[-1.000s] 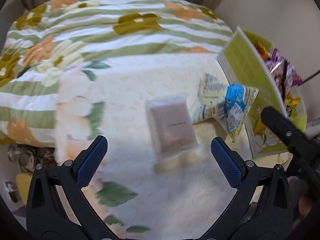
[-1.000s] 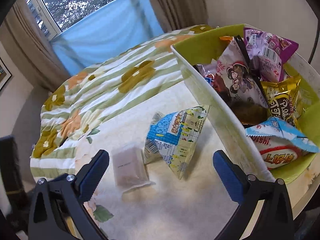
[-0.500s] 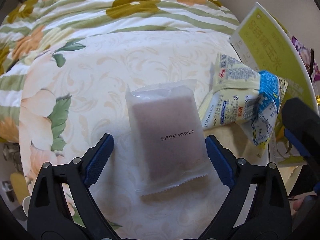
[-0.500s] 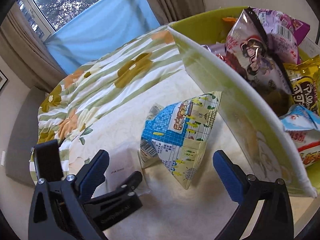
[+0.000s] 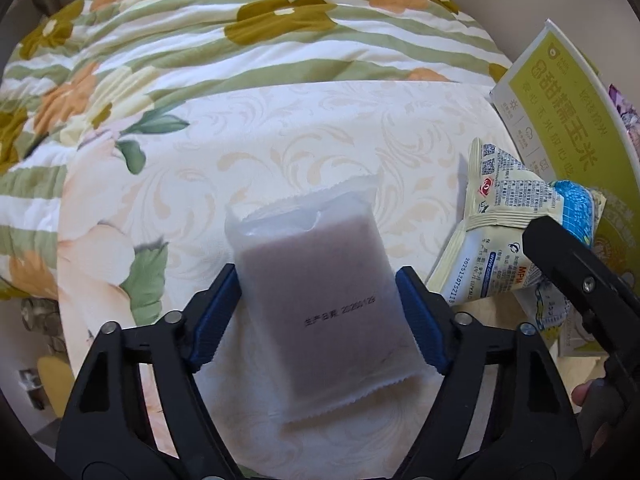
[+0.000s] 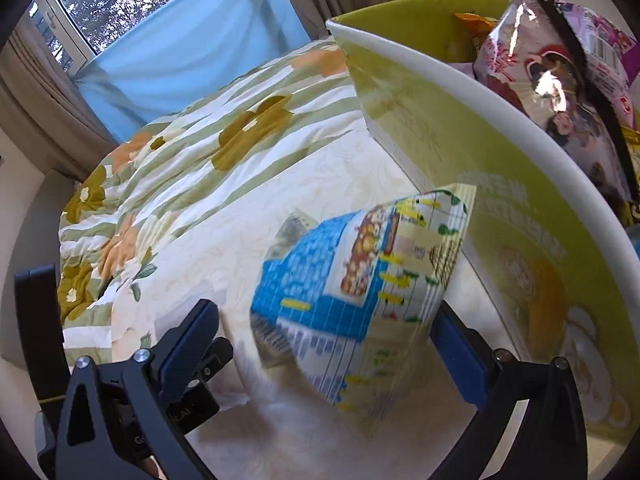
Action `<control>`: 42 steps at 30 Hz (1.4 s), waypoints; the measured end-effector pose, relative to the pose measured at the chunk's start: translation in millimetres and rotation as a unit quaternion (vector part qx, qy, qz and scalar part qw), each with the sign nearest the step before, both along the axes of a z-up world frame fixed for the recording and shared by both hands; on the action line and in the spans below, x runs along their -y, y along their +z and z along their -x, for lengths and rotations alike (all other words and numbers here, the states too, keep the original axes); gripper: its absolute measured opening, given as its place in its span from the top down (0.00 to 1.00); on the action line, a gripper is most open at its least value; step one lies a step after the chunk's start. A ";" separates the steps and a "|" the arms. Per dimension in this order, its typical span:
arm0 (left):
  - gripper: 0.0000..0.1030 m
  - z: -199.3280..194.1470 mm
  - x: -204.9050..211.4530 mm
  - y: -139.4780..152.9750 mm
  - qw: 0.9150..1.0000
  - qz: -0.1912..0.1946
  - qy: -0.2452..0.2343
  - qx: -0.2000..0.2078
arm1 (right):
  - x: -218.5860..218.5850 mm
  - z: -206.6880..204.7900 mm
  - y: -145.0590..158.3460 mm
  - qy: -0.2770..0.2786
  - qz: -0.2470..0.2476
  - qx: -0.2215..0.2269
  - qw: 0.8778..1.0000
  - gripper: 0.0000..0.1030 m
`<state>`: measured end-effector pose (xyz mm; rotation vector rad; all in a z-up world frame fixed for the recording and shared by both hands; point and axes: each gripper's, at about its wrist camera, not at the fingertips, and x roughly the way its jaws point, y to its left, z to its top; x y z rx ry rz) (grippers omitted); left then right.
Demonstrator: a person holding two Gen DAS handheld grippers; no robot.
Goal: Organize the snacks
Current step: 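Grasp the translucent brown packet with the left tool while the right tool grasps the blue-white triangular bag, then lift both packets and carry them over the yellow box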
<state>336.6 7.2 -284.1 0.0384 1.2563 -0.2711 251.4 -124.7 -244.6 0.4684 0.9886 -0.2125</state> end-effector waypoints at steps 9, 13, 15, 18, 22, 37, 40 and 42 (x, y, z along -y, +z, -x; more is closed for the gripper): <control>0.36 1.8 -5.4 1.7 1.000 0.007 0.003 -0.016 | 6.4 -9.2 -4.9 0.011 -0.005 -0.013 1.000 0.15; 0.37 8.2 -13.3 2.2 1.000 0.007 0.004 -0.016 | 5.1 -11.7 -6.5 0.018 -0.004 -0.015 1.000 0.18; 0.37 11.3 -18.2 2.1 1.000 0.007 0.010 -0.018 | 4.6 -12.4 -7.0 0.027 -0.005 -0.014 1.000 0.24; 0.38 15.6 -27.6 2.3 0.999 0.012 0.021 -0.020 | 1.3 -14.2 -6.6 0.044 -0.004 -0.012 0.999 0.30; 0.38 19.0 -38.1 3.7 0.999 0.025 0.036 -0.028 | -5.9 -13.2 -1.0 0.063 0.006 0.000 0.998 0.37; 0.42 46.2 -53.6 72.7 0.995 0.087 0.050 0.026 | -31.2 23.2 68.7 0.110 0.049 0.070 0.990 0.38; 0.42 51.2 -43.9 98.0 0.994 0.094 0.035 0.039 | -29.8 38.4 93.5 0.109 0.056 0.088 0.988 0.38; 0.42 53.6 -35.4 114.2 0.994 0.096 0.022 0.048 | -20.8 50.5 111.2 0.101 0.057 0.100 0.988 0.38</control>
